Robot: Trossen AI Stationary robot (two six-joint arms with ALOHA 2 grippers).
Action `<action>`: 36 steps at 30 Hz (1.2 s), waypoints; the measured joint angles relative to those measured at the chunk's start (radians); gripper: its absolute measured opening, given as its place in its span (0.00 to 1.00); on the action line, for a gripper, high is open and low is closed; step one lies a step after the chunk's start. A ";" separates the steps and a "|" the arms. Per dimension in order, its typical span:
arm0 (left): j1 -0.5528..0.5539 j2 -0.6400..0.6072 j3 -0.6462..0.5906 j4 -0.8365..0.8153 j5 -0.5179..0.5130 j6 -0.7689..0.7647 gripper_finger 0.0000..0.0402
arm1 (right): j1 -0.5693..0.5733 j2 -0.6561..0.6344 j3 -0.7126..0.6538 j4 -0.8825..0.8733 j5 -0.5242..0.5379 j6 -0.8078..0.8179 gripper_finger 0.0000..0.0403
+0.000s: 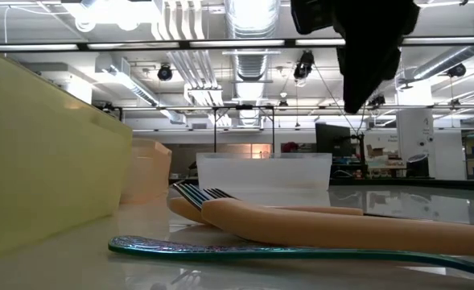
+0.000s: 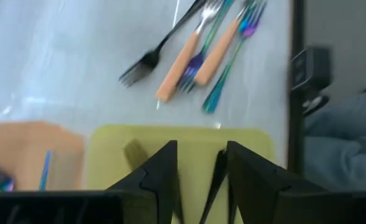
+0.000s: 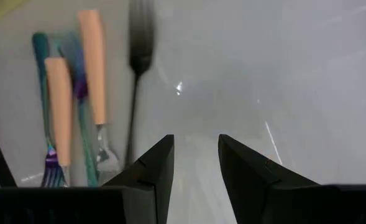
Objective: Sort silverware by color (type)
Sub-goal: Put the black fork into the yellow bin
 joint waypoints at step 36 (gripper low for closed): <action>-0.139 -0.001 -0.002 0.059 -0.120 -0.105 0.30 | 0.063 0.259 0.023 0.282 0.007 0.112 0.29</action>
